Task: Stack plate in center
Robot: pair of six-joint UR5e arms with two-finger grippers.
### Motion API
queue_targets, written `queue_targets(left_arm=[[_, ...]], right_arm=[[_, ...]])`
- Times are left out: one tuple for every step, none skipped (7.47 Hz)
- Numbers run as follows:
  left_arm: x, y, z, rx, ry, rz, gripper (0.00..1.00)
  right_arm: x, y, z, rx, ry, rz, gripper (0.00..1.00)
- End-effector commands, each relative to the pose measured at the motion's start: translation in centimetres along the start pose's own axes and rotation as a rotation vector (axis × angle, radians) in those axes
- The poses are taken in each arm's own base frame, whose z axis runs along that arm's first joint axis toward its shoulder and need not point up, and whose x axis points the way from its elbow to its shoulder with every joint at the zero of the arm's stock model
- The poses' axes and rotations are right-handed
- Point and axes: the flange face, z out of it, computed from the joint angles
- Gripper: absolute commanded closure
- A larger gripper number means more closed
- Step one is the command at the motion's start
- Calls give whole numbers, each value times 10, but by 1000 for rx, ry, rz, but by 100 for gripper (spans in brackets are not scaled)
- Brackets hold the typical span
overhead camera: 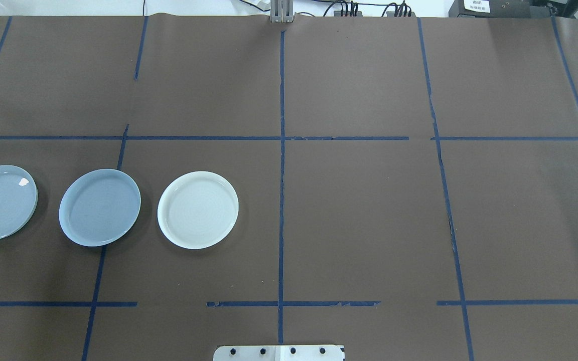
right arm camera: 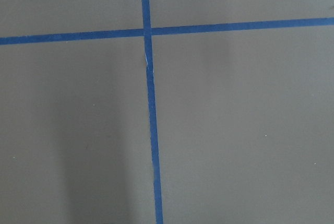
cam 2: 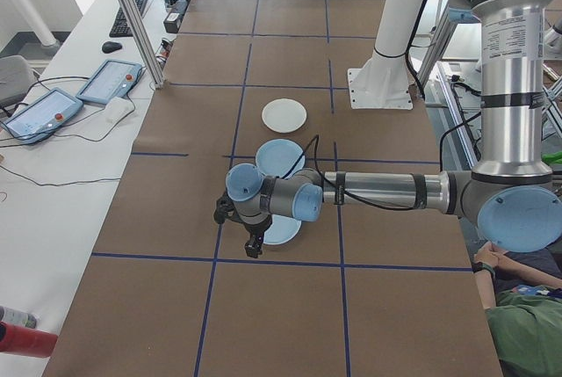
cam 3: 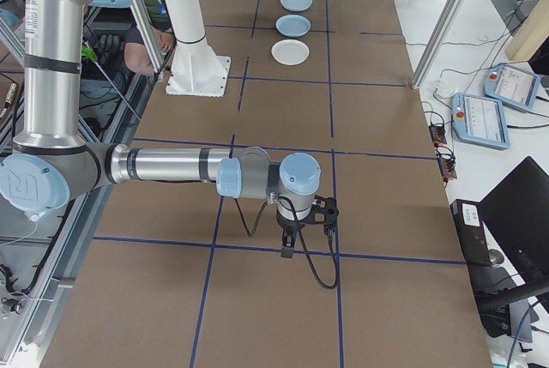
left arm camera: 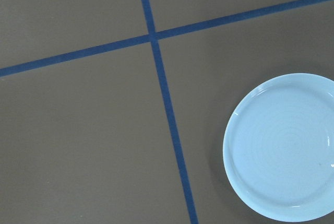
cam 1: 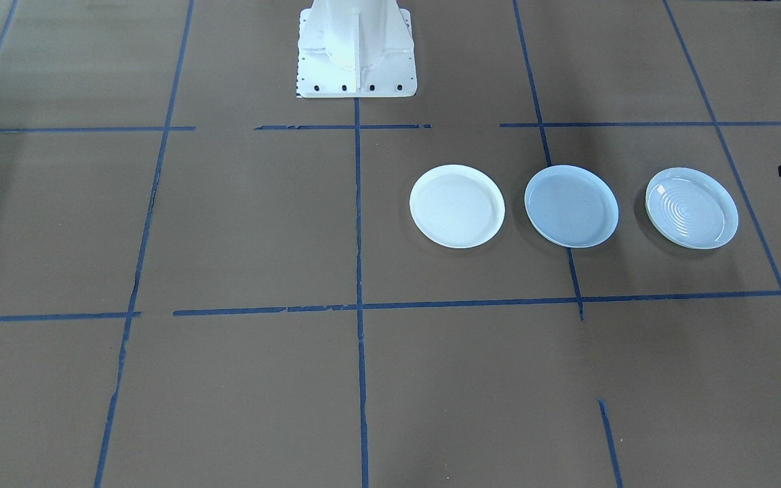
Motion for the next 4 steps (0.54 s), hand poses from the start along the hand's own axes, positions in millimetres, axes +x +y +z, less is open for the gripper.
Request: queue_targets(left_arm=[[15,1,65,46,38,-44,0],[19,6,89,52,54,-73,0],[23,11,103,47,65,-81,1],[22,11,104,47,66,-85,10]], right_arm=[[0,0,0,-1,0,-1,0],[0,0,0,-1,0,-1,0],[0,0,0,-1,0,-1,0],[0,0,0,-1,0,-1,0]])
